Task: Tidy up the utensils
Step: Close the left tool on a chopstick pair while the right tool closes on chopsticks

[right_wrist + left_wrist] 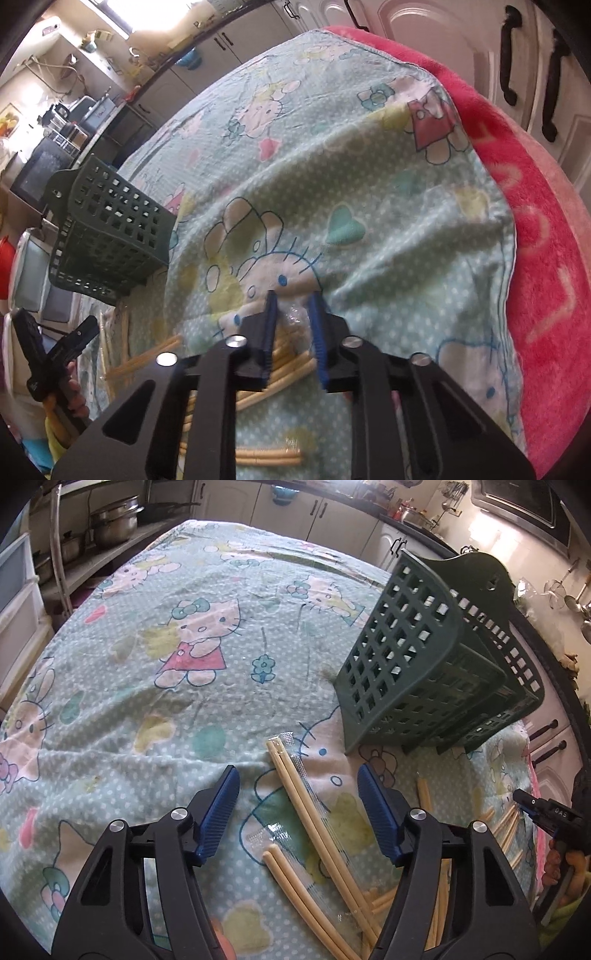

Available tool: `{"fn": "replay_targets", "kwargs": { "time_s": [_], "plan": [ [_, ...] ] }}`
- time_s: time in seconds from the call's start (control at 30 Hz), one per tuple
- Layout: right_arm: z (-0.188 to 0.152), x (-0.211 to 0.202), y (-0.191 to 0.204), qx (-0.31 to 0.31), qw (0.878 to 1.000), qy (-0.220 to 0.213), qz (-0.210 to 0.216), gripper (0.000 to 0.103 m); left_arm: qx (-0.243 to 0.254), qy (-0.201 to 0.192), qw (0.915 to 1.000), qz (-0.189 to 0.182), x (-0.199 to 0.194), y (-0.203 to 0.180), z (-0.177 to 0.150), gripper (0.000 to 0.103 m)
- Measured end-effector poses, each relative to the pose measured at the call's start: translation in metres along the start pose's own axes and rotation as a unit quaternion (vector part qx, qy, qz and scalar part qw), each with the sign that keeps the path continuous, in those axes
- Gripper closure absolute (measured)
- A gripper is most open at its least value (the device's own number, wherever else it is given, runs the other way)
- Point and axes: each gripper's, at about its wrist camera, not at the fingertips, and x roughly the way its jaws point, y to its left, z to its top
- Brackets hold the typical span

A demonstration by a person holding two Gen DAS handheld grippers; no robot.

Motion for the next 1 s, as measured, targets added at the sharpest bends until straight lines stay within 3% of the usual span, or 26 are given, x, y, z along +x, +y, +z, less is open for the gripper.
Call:
{"fn": "replay_targets", "kwargs": {
  "time_s": [0.47,0.73,1.0],
  "plan": [
    [0.023,-0.007,0.034,-0.083,0.995,-0.046,0.02,0.098,-0.012,0.015,0.9997,0.015,0.018,0.005,0.019,0.063],
    [0.037,-0.014,0.05,-0.11,0.991,-0.058,0.044,0.098,-0.023,0.018,0.9994,0.02,0.021,0.013,0.028,0.088],
    [0.041,-0.028,0.055,-0.134,0.987,-0.075,0.051,0.098,-0.017,0.011,0.9998,0.0,0.011,0.013,0.031,0.095]
  ]
}}
